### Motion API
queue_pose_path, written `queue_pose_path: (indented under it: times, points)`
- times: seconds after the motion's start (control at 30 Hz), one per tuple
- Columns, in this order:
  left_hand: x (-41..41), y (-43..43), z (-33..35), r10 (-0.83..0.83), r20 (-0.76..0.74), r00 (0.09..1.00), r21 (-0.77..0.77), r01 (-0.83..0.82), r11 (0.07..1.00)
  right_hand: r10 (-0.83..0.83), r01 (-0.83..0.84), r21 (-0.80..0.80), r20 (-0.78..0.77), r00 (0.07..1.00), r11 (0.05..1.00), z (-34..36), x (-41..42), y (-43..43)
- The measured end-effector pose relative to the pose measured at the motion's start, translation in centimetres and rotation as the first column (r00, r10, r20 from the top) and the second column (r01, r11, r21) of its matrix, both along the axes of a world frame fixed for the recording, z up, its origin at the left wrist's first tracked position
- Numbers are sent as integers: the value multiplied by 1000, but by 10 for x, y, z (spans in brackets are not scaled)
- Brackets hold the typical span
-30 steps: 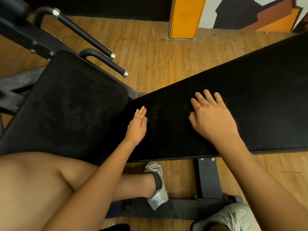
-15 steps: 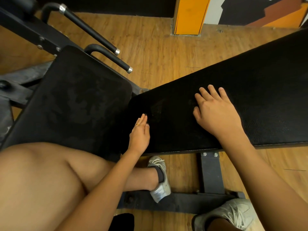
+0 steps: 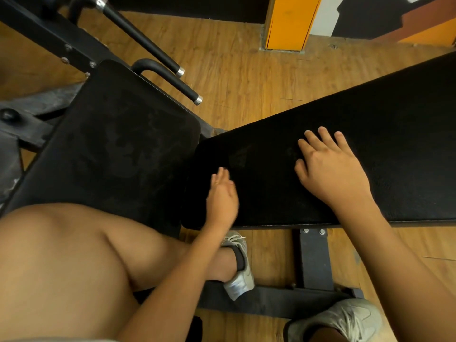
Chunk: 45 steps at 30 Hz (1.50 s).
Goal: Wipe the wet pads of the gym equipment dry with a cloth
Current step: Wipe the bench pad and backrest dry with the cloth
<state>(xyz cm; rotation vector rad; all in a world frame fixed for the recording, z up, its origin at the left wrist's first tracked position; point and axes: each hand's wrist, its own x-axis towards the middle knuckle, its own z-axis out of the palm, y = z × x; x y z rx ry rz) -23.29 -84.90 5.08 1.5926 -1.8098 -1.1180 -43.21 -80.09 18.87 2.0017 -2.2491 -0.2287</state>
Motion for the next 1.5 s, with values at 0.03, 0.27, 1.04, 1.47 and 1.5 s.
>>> queue_pose_path:
  times: [0.03, 0.27, 1.04, 1.47, 1.5]
  points:
    - [11, -14, -10, 44, 34, 998, 31, -45, 998, 3, -3, -2, 2, 1000, 1000, 0, 0, 0]
    - [45, -76, -40, 54, 93, 994, 68, -61, 996, 10, -10, -1, 2, 1000, 1000, -3, -2, 0]
    - [51, -101, -59, 12, 86, 996, -33, -9, 999, 9, -9, 16, -45, 999, 1000, -13, -5, -3]
    - [30, -165, -49, -152, 179, 972, 72, 141, 987, 11, -10, 20, -63, 998, 1000, -12, -6, -4]
    - [32, -163, -49, -165, 199, 966, 80, 152, 985, 9, -8, 21, -62, 998, 1000, -11, -6, -3]
